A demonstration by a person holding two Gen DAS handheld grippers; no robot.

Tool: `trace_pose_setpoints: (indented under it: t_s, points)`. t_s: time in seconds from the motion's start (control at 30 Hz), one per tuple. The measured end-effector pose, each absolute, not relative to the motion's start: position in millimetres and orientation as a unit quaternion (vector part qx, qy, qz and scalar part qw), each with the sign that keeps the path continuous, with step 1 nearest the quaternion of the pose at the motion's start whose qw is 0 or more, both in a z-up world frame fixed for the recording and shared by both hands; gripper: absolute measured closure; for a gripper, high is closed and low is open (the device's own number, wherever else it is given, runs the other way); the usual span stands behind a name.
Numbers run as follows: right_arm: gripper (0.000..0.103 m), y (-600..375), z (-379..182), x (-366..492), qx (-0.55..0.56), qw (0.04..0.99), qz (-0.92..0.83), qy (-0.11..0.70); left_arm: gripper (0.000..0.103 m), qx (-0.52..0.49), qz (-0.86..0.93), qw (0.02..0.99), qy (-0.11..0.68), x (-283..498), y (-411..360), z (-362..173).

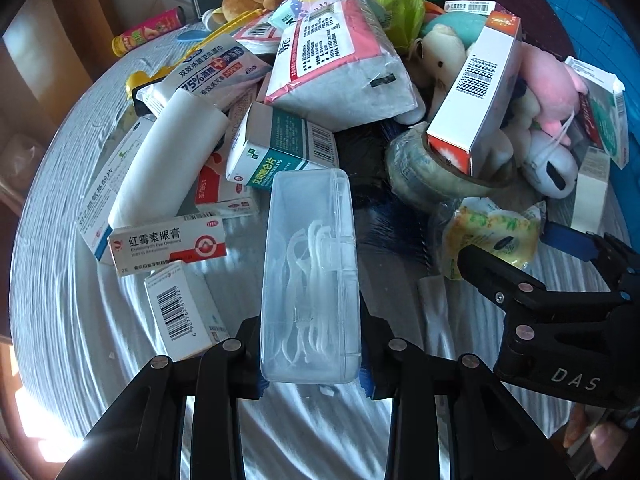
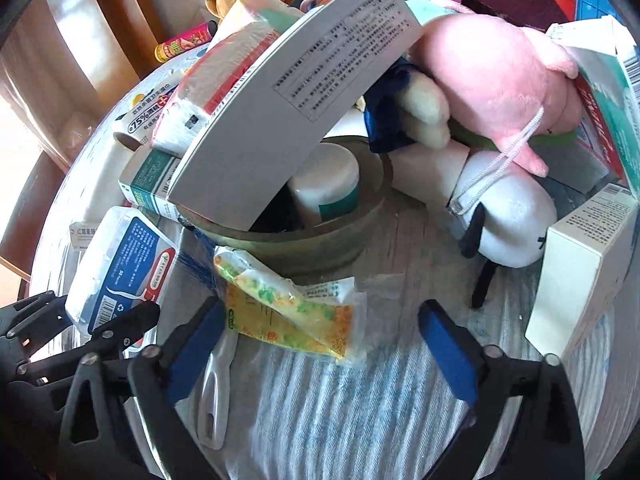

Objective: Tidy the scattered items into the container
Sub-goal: 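Grasp the clear plastic floss box with the left tool while the right tool grasps the yellow wipes pack, then carry the floss box with the left tool while the right tool carries the wipes pack to the crate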

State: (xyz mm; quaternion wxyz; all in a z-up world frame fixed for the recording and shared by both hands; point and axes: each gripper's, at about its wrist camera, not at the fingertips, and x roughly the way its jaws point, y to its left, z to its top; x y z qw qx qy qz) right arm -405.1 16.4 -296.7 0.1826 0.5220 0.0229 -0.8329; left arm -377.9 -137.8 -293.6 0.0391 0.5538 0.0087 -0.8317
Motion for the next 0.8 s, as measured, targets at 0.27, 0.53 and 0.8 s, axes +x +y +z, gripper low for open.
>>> trace_pose_setpoints:
  t_s: [0.27,0.53,0.8]
  points:
    - [0.07,16,-272,-388,0.508,0.224,-0.831,0.035,0.071,0.537,-0.842,0.056,0.017,-369,-124,-276]
    - [0.075,27,-221,-382,0.469,0.234,-0.85,0.039,0.071,0.494,-0.866,0.071,0.024,-350,-105,-225]
    - [0.075,33,-152,-365,0.406,0.21,-0.888,0.034,0.071,0.444,-0.895,0.045,0.011,-343,-93,-167]
